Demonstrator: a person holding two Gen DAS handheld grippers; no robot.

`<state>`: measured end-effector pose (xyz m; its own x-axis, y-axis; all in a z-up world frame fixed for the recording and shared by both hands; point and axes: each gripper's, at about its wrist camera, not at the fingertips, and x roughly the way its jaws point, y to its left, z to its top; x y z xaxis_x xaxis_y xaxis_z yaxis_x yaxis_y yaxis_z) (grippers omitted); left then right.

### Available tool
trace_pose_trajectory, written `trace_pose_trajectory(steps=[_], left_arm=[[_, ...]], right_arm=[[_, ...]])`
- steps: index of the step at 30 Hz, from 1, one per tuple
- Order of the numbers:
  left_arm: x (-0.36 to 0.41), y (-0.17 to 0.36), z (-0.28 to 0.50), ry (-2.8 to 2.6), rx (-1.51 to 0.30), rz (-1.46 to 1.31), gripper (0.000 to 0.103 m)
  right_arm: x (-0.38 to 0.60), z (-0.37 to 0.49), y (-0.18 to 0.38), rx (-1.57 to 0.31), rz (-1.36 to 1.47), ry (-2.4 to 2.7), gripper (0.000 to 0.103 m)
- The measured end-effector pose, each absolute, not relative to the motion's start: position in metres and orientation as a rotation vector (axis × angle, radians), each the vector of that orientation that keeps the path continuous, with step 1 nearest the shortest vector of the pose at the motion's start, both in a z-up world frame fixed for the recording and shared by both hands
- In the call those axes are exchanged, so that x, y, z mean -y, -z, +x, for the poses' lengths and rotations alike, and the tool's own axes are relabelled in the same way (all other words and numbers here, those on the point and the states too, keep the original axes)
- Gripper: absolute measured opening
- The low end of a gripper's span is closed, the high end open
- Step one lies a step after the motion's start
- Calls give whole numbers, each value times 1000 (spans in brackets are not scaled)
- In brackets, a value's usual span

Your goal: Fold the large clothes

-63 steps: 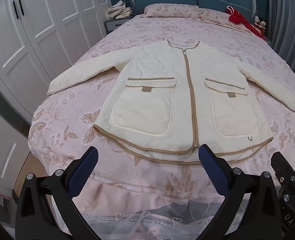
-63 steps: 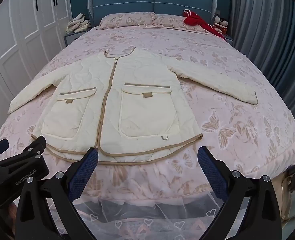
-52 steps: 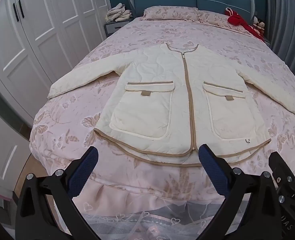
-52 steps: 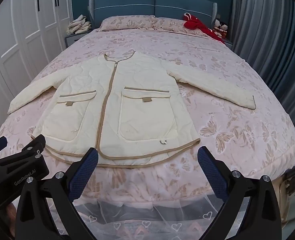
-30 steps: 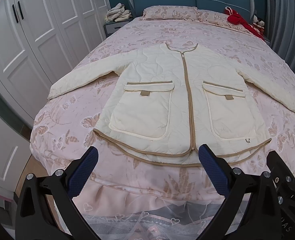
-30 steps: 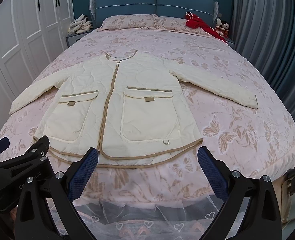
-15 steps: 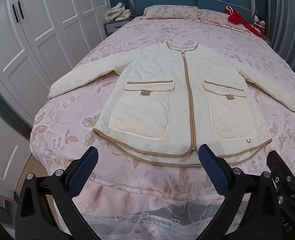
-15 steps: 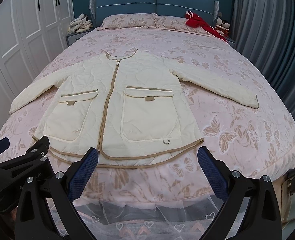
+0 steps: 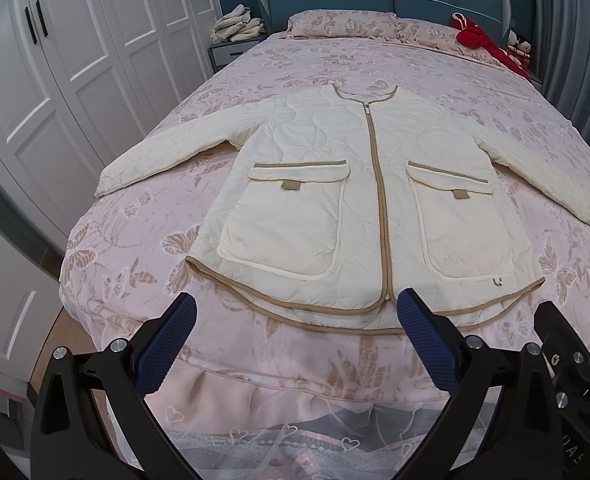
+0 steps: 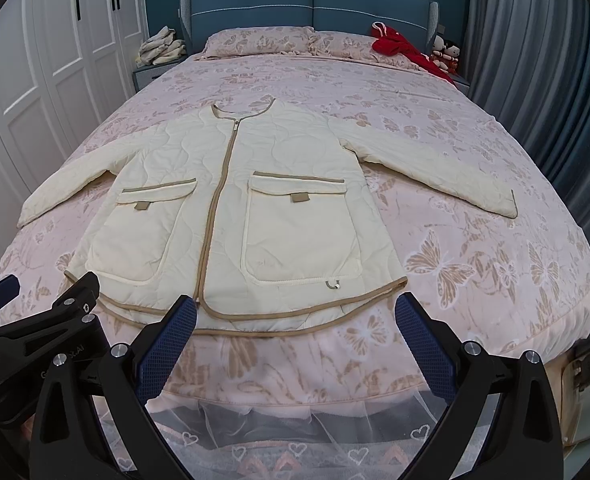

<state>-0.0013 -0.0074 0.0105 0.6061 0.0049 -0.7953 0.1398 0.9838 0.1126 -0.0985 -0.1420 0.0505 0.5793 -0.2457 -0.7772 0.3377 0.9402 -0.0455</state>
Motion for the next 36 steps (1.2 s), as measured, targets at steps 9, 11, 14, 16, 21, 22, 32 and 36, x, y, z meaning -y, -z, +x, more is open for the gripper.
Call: trace_pose_trajectory(steps=[9,11,14,16,21,22,32,36], left_arm=[[7,-7,1,74,-916,168,98],[7,-6,1,73,-917,169,98],[7,-7,1,74,-917,168,98],[7,-7,1,75,-915,171,98],[7,-7,1,76,-916,170,98],[7,-7,1,76,-916,170,98],[6,-7,1,75,-916,169,98],[6,-6,1,75,-916,169,98]], right_arm=[[142,-98,-51,-892,112,342,98],[141,-98,-51,-891,109,343,98],[142,-98,-51,-891,111,342,98],[141,-98,-51,-892,110,343,98],[141,-98,-51,-892,110,343,98],[141,-97,-51,-892,109,344,98],[141,-97,-51,-892,109,343,98],[141,-97,-51,-892,108,344,98]])
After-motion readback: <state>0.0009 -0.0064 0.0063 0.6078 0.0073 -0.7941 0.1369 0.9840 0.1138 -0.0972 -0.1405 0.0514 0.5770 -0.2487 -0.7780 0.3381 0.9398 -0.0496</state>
